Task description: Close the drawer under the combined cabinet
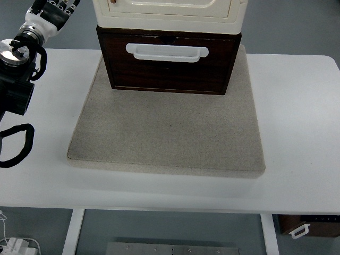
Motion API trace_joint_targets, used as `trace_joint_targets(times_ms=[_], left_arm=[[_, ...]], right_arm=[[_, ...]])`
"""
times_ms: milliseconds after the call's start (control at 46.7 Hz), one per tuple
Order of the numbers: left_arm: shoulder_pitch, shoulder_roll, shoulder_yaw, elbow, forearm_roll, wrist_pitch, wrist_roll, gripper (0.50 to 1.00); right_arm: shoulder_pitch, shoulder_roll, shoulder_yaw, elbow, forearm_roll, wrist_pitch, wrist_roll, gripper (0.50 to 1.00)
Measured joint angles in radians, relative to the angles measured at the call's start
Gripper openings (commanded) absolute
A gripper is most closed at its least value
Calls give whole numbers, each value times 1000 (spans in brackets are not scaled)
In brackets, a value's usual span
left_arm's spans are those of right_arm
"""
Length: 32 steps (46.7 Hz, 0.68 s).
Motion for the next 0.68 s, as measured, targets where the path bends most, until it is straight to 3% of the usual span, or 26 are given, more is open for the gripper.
trace_joint_targets(times_ms=[685], left_arm=[[38, -39, 12, 14, -83, -9, -15, 1000]], right_arm=[[0, 0, 0, 1, -1, 10, 0, 952]])
